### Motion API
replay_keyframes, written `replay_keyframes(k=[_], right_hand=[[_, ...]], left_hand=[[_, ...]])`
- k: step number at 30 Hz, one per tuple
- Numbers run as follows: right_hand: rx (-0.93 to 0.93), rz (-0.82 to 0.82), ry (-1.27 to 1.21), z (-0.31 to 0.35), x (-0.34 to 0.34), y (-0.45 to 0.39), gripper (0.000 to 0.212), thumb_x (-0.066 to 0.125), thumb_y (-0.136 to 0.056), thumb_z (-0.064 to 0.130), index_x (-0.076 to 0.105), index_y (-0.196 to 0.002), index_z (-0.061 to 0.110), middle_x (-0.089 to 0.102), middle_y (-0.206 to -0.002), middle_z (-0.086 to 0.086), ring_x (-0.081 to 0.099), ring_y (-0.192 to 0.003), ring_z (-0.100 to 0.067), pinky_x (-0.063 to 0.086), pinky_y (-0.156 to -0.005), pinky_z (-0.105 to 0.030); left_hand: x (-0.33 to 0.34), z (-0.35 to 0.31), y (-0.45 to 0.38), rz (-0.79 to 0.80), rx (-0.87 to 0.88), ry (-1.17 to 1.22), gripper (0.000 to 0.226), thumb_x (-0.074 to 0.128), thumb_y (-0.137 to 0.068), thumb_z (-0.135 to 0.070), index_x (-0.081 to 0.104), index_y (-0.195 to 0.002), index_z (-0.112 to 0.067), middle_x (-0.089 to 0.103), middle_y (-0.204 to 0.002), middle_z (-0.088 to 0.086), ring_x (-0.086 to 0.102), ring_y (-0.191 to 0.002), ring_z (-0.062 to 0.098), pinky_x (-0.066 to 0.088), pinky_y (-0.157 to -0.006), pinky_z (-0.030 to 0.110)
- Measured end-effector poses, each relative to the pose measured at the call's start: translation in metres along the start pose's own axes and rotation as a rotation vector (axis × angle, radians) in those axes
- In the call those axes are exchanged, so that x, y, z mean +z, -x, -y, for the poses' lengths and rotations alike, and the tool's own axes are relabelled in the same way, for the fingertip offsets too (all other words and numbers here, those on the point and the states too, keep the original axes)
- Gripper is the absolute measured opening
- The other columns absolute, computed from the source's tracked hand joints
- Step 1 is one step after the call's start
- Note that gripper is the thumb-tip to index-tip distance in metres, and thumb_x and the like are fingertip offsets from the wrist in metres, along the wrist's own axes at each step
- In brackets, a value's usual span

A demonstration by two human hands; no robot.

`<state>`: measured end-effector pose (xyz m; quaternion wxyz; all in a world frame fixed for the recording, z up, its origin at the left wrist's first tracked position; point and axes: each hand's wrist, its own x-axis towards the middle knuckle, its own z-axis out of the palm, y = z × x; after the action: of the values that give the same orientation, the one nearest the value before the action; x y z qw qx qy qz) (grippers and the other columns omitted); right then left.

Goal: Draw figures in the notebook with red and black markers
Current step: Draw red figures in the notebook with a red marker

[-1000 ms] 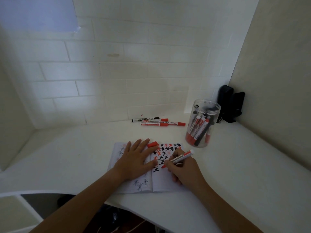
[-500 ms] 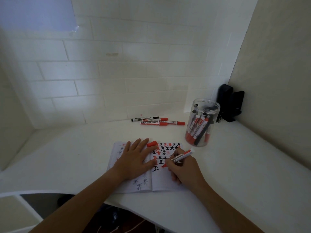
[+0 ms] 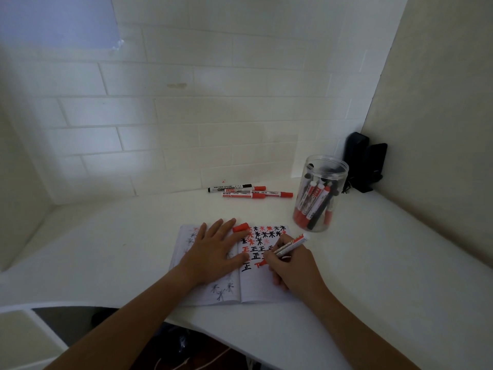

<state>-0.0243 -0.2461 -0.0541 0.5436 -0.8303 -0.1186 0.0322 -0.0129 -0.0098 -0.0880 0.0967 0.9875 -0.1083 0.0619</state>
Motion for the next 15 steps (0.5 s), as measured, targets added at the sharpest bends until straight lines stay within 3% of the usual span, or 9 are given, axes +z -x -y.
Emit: replay_keyframes(k=[15], right_hand=[[-0.072, 0.043, 0.031, -0.0042, 0.0017, -0.0012, 0.028, 0.070, -0.095, 0.023, 0.052, -0.073, 0.023, 0.066, -0.059, -0.015, 0.058, -0.045, -0.020, 0.046, -0.046, -0.026]], left_hand=[[-0.0023, -0.0022, 0.0010, 0.007, -0.007, 0.010, 0.065, 0.029, -0.094, -0.075, 0.007, -0.153, -0.057, -0.001, -0.168, -0.012, -0.006, -0.155, 0.018, -0.009, -0.123, 0.048]])
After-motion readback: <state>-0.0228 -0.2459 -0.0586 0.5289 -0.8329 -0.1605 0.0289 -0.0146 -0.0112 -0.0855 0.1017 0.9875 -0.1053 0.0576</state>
